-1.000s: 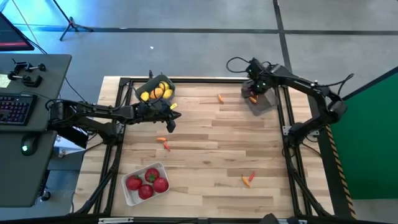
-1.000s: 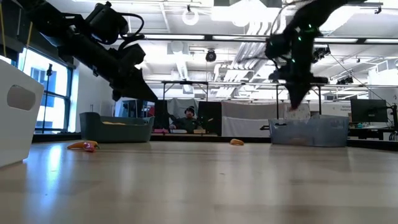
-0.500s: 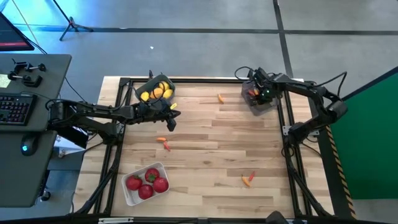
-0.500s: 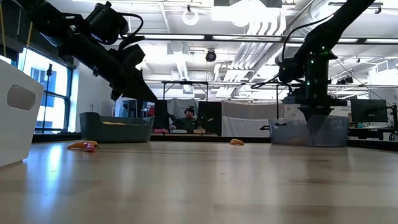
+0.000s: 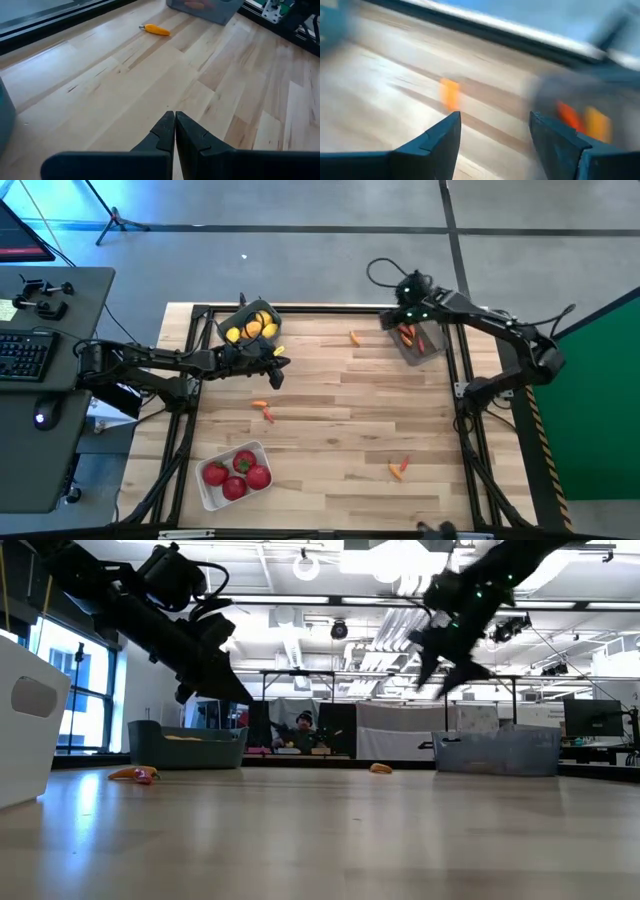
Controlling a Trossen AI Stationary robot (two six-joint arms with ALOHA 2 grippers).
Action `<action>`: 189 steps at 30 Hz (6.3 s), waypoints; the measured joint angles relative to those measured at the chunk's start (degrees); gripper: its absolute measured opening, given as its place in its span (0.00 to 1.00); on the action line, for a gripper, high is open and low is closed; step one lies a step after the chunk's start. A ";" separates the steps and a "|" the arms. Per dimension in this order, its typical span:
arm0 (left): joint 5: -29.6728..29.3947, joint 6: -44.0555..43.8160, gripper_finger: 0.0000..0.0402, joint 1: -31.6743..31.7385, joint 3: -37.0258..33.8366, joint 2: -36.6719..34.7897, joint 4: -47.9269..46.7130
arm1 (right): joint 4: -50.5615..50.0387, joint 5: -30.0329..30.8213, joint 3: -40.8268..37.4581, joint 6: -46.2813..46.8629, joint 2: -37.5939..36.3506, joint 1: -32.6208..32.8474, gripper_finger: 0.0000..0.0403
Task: Sort produce into baskets
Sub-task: Put the yellow chili pepper into the black bin, then put the orange chili pepper into the black bin
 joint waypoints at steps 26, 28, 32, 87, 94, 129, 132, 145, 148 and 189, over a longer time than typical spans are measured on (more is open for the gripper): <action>1.49 2.86 0.00 0.02 0.00 0.00 -0.17 | 25.09 11.49 -0.07 4.60 26.30 14.46 0.41; 1.49 2.86 0.00 0.02 0.00 0.00 -0.21 | 25.90 10.40 -0.07 4.33 27.52 14.24 0.40; 1.49 2.38 0.00 0.02 0.00 0.00 -0.46 | 25.94 9.59 0.04 6.25 29.67 13.87 0.33; 1.51 1.38 0.00 -0.07 0.00 -0.02 -0.63 | -16.34 6.19 -3.99 7.77 -4.36 -4.32 0.45; 1.51 1.40 0.00 -0.07 0.00 -0.02 -0.61 | -24.62 4.40 -1.95 30.96 -13.02 13.58 0.45; 3.51 1.68 0.00 -0.07 0.00 -0.02 -0.67 | -7.96 -8.46 -6.57 112.36 14.99 75.81 0.41; 4.81 2.92 0.00 -0.07 0.00 -0.02 -0.69 | -7.84 -9.49 -6.57 112.80 16.43 75.86 0.41; 5.14 4.91 0.00 -0.05 0.00 -0.02 -2.49 | -7.65 -8.92 -6.41 111.63 18.12 75.87 0.38; 5.16 4.93 0.00 -0.07 0.00 -0.02 -2.46 | -7.04 -8.73 -6.41 109.37 18.12 75.84 0.31; 10.34 1.62 0.00 -0.02 0.00 -0.02 -5.54 | -4.05 12.05 -6.50 4.12 2.48 -6.18 0.01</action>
